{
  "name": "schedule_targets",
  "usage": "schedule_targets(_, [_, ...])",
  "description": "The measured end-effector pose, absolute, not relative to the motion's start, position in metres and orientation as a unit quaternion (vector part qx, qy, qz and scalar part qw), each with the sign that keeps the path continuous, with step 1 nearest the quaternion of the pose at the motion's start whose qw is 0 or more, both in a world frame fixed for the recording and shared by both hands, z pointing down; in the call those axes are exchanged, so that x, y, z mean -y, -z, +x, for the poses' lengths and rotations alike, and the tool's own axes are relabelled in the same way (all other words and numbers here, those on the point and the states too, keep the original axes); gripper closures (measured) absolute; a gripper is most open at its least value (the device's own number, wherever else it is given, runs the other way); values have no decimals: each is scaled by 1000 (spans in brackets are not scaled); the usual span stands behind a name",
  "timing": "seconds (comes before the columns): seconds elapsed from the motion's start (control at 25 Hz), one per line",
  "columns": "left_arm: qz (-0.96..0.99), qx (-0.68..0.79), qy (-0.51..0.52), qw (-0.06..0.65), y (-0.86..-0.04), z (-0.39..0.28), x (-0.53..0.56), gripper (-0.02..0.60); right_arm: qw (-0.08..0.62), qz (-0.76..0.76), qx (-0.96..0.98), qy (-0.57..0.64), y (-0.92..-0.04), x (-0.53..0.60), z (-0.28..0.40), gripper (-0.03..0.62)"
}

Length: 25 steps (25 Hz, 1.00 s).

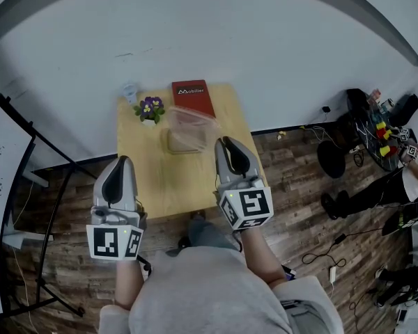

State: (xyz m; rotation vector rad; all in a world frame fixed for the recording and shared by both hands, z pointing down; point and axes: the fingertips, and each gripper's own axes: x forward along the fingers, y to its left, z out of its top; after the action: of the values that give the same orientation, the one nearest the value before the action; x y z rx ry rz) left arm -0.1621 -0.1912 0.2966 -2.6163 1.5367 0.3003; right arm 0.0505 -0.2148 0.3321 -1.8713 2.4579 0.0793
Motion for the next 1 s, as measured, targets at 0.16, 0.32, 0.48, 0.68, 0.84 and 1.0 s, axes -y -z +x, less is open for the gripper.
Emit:
schedule_targets(0.16, [-856, -505, -99, 49, -295, -162, 188, 577, 30, -608, -792, -40, -324, 210, 53, 554])
schedule_targets(0.32, [-856, -505, -98, 51, -293, -160, 184, 577, 33, -610, -790, -54, -317, 202, 55, 554])
schedule_targets(0.48, [-856, -505, -97, 54, -294, -158, 180, 577, 36, -610, -789, -66, -312, 195, 57, 554])
schedule_targets(0.68, [-856, -504, -97, 55, -294, -157, 175, 577, 40, -612, -787, -73, -307, 187, 59, 554])
schedule_targets(0.84, [-856, -504, -95, 57, -292, -155, 172, 577, 40, -612, -786, -81, -303, 181, 61, 554])
schedule_targets(1.0, [-857, -504, -94, 56, -292, -155, 170, 577, 43, -615, -782, -85, -301, 176, 62, 553])
